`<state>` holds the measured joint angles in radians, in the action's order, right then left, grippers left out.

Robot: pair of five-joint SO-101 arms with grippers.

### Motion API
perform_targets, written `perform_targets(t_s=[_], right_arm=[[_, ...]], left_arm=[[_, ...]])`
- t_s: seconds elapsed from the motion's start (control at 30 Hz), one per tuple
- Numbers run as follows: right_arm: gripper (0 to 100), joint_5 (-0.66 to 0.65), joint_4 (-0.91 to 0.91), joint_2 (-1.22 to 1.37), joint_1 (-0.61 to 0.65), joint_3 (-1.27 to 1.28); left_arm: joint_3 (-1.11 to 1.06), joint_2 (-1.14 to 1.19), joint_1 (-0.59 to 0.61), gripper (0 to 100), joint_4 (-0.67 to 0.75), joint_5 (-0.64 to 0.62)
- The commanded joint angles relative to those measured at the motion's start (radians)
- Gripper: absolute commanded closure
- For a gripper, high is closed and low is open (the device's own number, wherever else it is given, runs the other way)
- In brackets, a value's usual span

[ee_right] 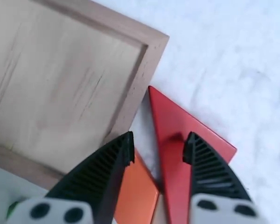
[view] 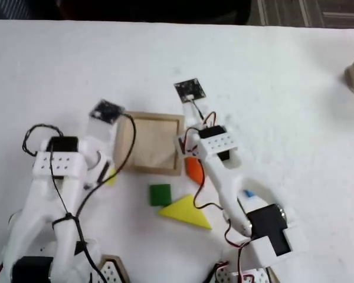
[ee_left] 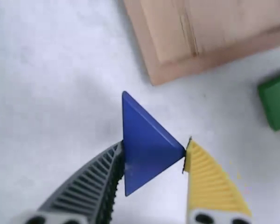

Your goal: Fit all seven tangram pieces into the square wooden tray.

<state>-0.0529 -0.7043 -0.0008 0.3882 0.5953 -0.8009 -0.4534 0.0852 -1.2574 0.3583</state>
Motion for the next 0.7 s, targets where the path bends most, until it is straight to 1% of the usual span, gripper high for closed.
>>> perform_targets(t_s=[0.0,0.13,0.23,0.37,0.5,0.67], right_arm=[[82.3,-0.012,0.007,-0.076,-0.050,-0.023],[82.3,-0.005,-0.042,-0.147,-0.094,-0.017],[82.3,-0.003,-0.093,-0.179,-0.120,-0.015],[82.3,-0.003,-0.110,-0.166,-0.177,-0.014],[82.3,-0.008,-0.105,-0.134,-0.220,-0.021],[82.3,-0.009,-0.084,-0.127,-0.219,-0.017]], left_arm=[[0.115,0.002,-0.051,84,-0.005,-0.103],[0.169,0.004,-0.147,84,0.035,-0.224],[0.178,0.005,-0.211,84,0.106,-0.296],[0.187,0.039,-0.294,84,0.192,-0.367],[0.267,0.194,-0.341,84,0.238,-0.385],[0.465,0.453,-0.340,84,0.238,-0.385]])
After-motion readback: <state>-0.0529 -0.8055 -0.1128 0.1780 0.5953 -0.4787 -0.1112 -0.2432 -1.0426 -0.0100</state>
